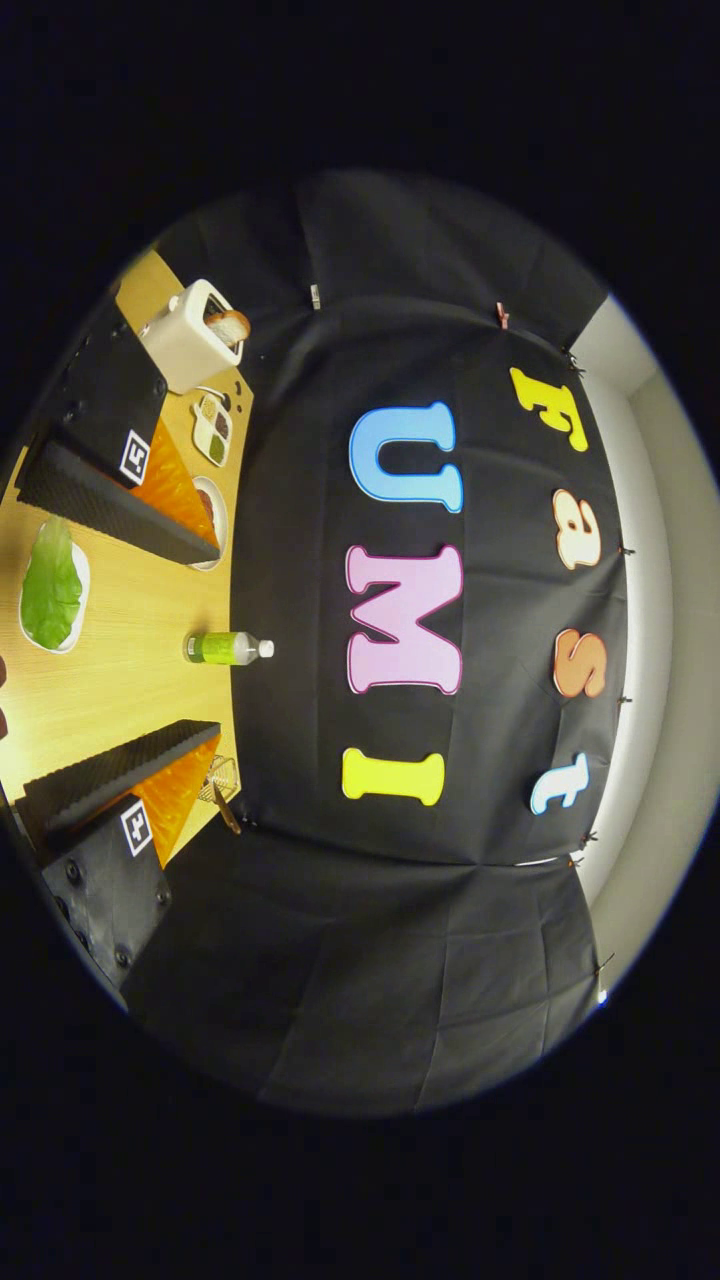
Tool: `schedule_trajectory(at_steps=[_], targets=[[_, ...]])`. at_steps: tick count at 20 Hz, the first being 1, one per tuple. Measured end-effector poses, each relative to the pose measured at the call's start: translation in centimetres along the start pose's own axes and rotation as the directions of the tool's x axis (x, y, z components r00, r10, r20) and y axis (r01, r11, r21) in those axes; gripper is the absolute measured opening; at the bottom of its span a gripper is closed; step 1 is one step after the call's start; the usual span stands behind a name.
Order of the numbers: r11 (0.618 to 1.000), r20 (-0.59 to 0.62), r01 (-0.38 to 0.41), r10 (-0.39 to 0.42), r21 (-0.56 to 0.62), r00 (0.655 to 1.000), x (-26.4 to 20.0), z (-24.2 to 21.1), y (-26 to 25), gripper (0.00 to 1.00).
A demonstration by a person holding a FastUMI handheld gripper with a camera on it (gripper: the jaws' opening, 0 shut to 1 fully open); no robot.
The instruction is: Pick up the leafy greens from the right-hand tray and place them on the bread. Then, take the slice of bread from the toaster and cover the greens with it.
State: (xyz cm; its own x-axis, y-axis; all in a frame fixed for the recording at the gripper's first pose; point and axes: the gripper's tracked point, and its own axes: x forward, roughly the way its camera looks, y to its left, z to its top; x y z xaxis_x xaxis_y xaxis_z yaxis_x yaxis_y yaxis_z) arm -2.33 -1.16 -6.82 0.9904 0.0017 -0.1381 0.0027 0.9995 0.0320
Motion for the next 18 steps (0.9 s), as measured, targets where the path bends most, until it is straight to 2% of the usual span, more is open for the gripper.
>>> schedule_trajectory(at_steps=[4, 10, 13, 16, 18], targets=[[0.996, -0.104, -0.084, 0.082, -0.014, 0.991, 0.8, -4.7, 2.2, 0.98], [0.961, -0.269, -0.271, 0.247, -0.056, 0.931, 1.0, -11.9, 5.2, 0.98], [0.929, -0.358, -0.362, 0.315, -0.072, 0.879, 1.3, -16.2, 6.1, 0.98], [0.88, -0.463, -0.472, 0.395, -0.058, 0.794, 1.0, -21.2, 6.6, 0.98], [0.855, -0.512, -0.513, 0.407, -0.079, 0.756, 1.2, -23.5, 6.2, 0.98]])
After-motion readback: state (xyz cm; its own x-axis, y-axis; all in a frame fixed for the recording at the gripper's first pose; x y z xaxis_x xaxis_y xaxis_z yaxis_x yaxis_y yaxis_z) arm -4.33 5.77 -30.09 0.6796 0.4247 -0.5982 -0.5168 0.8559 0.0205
